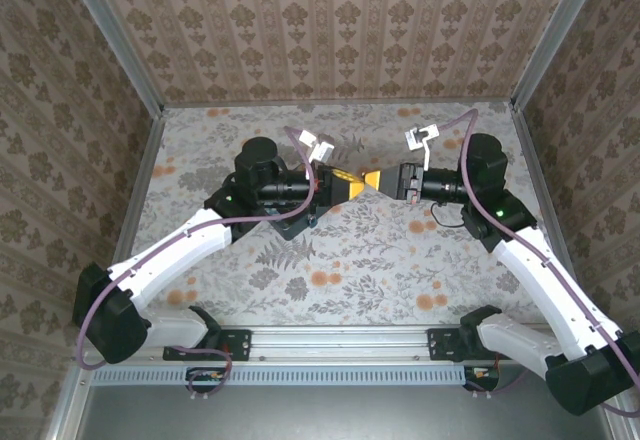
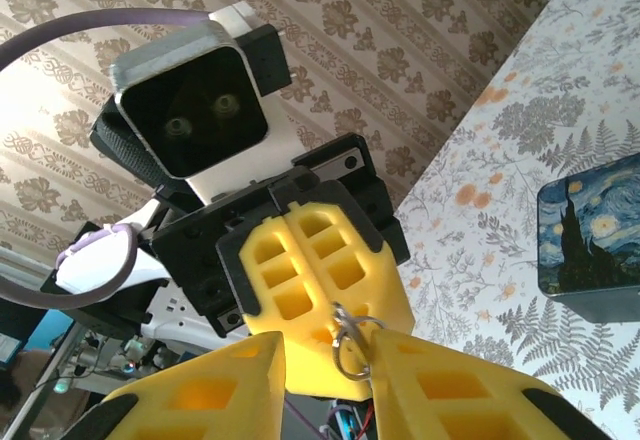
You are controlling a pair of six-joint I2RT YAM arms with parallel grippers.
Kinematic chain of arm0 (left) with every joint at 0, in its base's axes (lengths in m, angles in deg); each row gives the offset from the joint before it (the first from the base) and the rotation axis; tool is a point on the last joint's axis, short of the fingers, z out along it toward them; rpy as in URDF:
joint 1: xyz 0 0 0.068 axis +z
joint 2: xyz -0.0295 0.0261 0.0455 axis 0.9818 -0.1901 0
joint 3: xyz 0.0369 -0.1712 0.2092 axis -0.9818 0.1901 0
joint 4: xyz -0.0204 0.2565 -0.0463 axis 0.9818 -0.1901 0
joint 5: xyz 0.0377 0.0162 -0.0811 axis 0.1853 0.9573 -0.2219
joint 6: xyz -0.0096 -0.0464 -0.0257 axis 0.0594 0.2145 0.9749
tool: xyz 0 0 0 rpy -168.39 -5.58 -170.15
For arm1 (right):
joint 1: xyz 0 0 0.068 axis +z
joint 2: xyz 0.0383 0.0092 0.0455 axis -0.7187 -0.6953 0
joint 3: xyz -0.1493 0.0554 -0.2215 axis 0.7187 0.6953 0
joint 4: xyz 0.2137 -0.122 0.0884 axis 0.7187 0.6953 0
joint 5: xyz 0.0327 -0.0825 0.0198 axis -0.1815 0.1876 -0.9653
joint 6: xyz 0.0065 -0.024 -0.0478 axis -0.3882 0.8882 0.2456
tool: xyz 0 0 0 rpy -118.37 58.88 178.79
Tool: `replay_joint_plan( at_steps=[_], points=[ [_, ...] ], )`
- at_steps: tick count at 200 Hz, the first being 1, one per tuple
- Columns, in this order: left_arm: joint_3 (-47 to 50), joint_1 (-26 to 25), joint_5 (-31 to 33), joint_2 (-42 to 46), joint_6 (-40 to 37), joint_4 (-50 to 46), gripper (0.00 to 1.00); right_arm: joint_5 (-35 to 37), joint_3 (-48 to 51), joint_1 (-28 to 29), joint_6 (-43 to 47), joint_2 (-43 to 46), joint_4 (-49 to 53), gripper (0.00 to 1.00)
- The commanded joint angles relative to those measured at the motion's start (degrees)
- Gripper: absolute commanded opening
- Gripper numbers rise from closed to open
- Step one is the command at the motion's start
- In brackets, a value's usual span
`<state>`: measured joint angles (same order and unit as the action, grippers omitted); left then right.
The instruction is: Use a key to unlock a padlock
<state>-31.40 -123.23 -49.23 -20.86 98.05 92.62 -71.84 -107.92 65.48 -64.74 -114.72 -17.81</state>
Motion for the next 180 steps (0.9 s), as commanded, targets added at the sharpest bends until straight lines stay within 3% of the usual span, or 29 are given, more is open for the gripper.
replay_joint_plan(
  at_steps=[1, 29, 37, 47, 61, 89, 180],
  points=[
    [-2.5, -0.2, -0.8, -0.5, -2.0, -1.7, 0.00, -0.9, -0.7, -0.3, 0.1, 0.9, -0.5, 0.22],
    [-2.7, -0.3, -0.9, -0.7, -2.0, -1.8, 0.00, -0.7, -1.8, -0.3, 1.4, 0.5, 1.7, 0.12],
    [-2.7, -0.3, -1.0, -0.7, -2.0, -1.8, 0.00, -0.4, -2.3, -0.3, 2.3, 0.4, 3.0, 0.15],
    [-2.8, -0.3, -0.8, -0.7, -2.2, -2.1, 0.00, -0.2, -2.6, -0.3, 3.1, 0.4, 4.3, 0.30],
    [-3.0, -0.3, -0.6, -0.7, -2.6, -2.8, 0.00, -0.2, -2.7, -0.2, 3.5, 0.7, 4.5, 0.33],
    [-3.4, -0.3, -0.7, -0.8, -3.1, -3.7, 0.00, 0.1, -2.9, -0.3, 4.0, 0.7, 5.2, 0.29],
    [-4.8, -0.8, -1.1, -1.5, -3.6, -5.2, 0.00, 2.3, -4.9, 0.4, 7.6, -0.3, 9.9, 0.29]
  ],
)
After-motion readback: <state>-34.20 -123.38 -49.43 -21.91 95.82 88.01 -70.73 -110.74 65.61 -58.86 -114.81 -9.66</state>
